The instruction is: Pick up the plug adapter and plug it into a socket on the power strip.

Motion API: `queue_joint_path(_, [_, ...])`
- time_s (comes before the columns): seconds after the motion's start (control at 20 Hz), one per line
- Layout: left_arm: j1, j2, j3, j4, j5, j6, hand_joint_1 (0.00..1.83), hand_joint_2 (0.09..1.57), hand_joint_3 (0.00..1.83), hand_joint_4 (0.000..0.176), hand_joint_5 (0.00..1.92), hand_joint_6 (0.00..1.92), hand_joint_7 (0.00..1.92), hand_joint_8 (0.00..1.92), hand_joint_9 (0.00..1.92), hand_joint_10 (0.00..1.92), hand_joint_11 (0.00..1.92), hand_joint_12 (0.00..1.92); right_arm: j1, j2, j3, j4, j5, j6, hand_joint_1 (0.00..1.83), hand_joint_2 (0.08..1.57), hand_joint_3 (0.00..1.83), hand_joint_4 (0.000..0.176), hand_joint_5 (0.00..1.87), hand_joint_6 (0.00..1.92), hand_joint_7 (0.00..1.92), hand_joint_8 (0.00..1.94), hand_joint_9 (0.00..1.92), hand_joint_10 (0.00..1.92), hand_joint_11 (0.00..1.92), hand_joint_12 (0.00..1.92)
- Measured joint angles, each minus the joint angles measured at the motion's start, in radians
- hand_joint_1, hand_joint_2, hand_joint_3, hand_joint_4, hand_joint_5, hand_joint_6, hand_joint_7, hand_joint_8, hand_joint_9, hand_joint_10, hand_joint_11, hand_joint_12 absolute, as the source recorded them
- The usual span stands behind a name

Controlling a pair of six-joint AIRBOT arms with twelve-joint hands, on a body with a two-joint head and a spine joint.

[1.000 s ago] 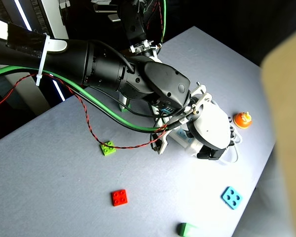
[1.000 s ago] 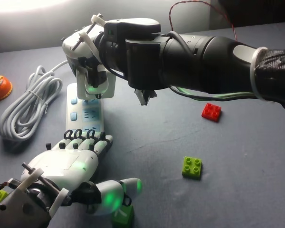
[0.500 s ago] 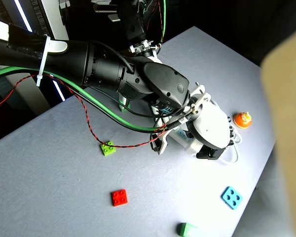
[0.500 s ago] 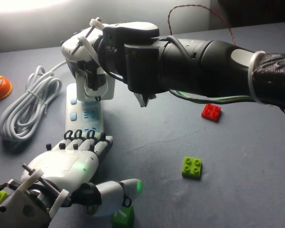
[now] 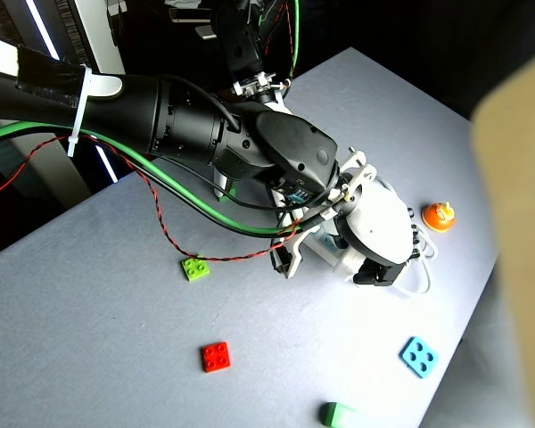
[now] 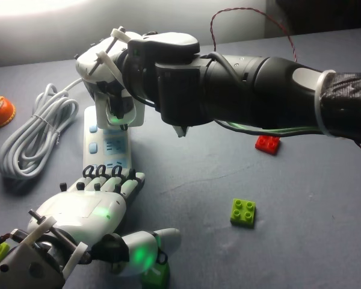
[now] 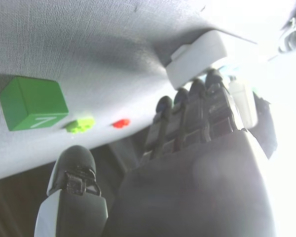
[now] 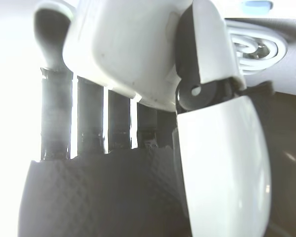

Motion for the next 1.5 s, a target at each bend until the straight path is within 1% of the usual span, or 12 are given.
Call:
queue_joint_path(0.2, [0.000,0.000,0.000,0.001,0.002,0.000,0.00,1.18,0.00,0.000,0.00,0.00,0.02,0.01,0.01,0.00,0.03,0.05,-0.006,0.008,-0.011,-0.006,0.001,0.002,1.26,1.13,0.00,0.000,0.96,0.83,0.98,1.23,0.93,1.17,0.94,1.37])
queue_joint_path(0.35, [0.000,-0.002,0.000,0.002,0.002,0.000,0.00,1.18,0.00,0.000,0.00,0.00,0.01,0.00,0.01,0.00,0.01,0.05,-0.010,0.011,-0.011,-0.008,-0.003,0.006,1.26,1.14,0.00,0.000,0.92,0.87,0.95,1.29,0.92,1.18,0.93,1.37])
queue_joint_path(0.5, [0.000,-0.002,0.000,0.002,0.002,0.000,0.00,1.19,0.00,0.000,0.00,0.00,0.00,0.00,0.00,0.00,0.00,0.02,-0.013,0.011,-0.011,-0.009,-0.003,0.011,1.26,1.14,0.00,0.000,0.95,0.83,0.95,1.28,0.90,1.18,0.91,1.40])
queue_joint_path(0.6, [0.000,-0.002,-0.001,0.003,0.002,0.000,0.00,1.18,0.00,0.000,0.00,0.00,0.00,0.00,0.00,0.00,0.00,0.01,-0.016,0.013,-0.011,-0.009,-0.006,0.014,1.25,1.15,0.00,0.000,0.90,0.90,0.95,1.29,0.92,1.18,0.94,1.37])
queue_joint_path(0.7, [0.001,-0.002,-0.002,0.004,0.002,0.000,0.00,1.18,0.00,0.000,0.00,0.00,0.01,0.00,0.00,0.00,0.02,0.01,-0.018,0.016,-0.011,-0.010,-0.010,0.020,1.25,1.15,0.00,0.000,0.92,0.90,0.93,1.30,0.89,1.21,0.91,1.39])
queue_joint_path(0.75, [0.001,-0.002,-0.002,0.004,0.002,0.000,0.00,1.18,0.00,0.000,0.00,0.00,0.01,0.00,0.00,0.00,0.02,0.02,-0.018,0.018,-0.011,-0.009,-0.013,0.023,1.25,1.14,0.00,0.000,0.95,0.85,0.95,1.27,0.90,1.20,0.93,1.37])
queue_joint_path(1.0, [0.007,-0.002,-0.002,0.011,0.003,0.000,0.00,1.18,0.00,0.000,0.00,0.00,0.00,0.00,0.00,0.00,0.01,0.00,-0.025,0.023,-0.004,-0.007,-0.031,0.035,1.26,1.13,0.00,0.000,0.97,0.81,0.97,1.25,0.94,1.16,0.94,1.38])
queue_joint_path(1.15, [0.007,-0.002,-0.002,0.011,0.004,0.000,0.00,1.18,0.00,0.000,0.00,0.00,0.00,0.00,0.00,0.00,0.00,0.00,-0.025,0.023,0.011,0.004,-0.043,0.042,1.25,1.15,0.00,0.000,0.93,0.88,0.93,1.31,0.89,1.18,0.92,1.39])
queue_joint_path(1.25, [0.007,-0.002,-0.002,0.011,0.004,0.000,0.00,1.19,0.00,0.000,0.00,0.00,0.00,0.00,0.00,0.00,0.00,0.00,-0.025,0.023,0.013,0.006,-0.045,0.046,1.25,1.15,0.00,0.000,0.92,0.89,0.95,1.28,0.92,1.18,0.93,1.39])
queue_joint_path(1.4, [0.007,-0.002,-0.002,0.012,0.005,0.000,0.00,1.18,0.00,0.000,0.00,0.00,0.00,0.00,0.00,0.00,0.00,0.00,-0.025,0.025,0.015,0.007,-0.046,0.049,1.24,1.17,0.00,0.000,0.86,0.97,0.91,1.35,0.88,1.25,0.90,1.45])
queue_joint_path(1.45, [0.007,-0.002,-0.002,0.012,0.005,0.000,0.00,1.19,0.00,0.000,0.00,0.00,0.01,0.00,0.00,0.00,0.00,0.00,-0.025,0.025,0.016,0.006,-0.047,0.049,1.24,1.17,0.00,0.000,0.86,0.98,0.90,1.35,0.87,1.26,0.87,1.47])
queue_joint_path(1.5, [0.007,-0.002,-0.002,0.012,0.006,0.000,0.00,1.18,0.00,0.000,0.00,0.00,0.02,0.01,0.00,0.00,0.02,0.01,-0.025,0.025,0.015,0.006,-0.047,0.049,1.25,1.15,0.00,0.000,0.90,0.91,0.93,1.30,0.90,1.22,0.89,1.45])
